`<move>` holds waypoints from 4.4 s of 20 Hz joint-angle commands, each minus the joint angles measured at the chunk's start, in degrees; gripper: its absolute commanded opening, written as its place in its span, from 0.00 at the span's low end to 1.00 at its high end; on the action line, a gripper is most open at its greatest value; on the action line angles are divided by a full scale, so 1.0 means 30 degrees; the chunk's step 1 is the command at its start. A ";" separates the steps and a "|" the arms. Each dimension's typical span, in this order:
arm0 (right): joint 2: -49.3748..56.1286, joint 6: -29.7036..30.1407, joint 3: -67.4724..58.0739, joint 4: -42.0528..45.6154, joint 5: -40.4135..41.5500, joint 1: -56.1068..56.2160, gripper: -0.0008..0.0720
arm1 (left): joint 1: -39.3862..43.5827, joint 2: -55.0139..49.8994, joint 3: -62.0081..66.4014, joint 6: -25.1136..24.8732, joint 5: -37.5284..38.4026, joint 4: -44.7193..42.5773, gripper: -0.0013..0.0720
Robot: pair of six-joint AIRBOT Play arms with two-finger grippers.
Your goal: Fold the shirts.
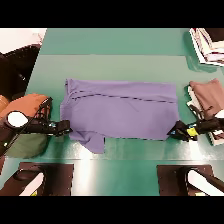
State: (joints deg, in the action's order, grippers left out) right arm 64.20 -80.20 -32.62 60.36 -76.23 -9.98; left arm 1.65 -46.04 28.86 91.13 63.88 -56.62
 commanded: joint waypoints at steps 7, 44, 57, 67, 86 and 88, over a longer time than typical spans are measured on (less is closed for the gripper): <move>-0.2164 0.0240 -0.1552 0.2936 -0.1829 0.3497 0.04 | -0.0007 0.2025 0.1260 0.0197 0.4750 -0.3206 0.05; 0.8284 0.1297 -1.6575 -0.0466 -0.3752 -0.0933 0.57 | 0.0007 -1.2131 1.5606 -0.3031 0.0495 -0.2623 0.05; 1.0477 0.5289 -0.9690 -0.4772 0.0146 -0.2047 0.61 | 0.4262 -1.2437 1.5548 -0.1275 -0.3140 -0.1027 0.05; 0.4998 0.5508 -1.2262 -0.6543 -0.0168 -0.0415 0.04 | 0.8546 -1.7558 1.8943 -0.0852 -0.4262 -0.0386 0.05; 0.5676 0.3847 -2.1442 -0.8284 0.1472 1.0615 0.04 | 0.8473 -1.9540 2.2083 -0.1013 -0.1756 -0.1202 0.05; 0.6987 0.3847 -2.2943 -0.8284 0.1508 1.2087 0.04 | 0.6798 -1.7945 2.2083 -0.1020 -0.1115 -0.2259 0.05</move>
State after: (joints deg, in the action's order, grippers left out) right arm 81.45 -68.64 -96.92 35.59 -72.38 21.41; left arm 26.76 -103.90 94.76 88.23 57.39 -59.55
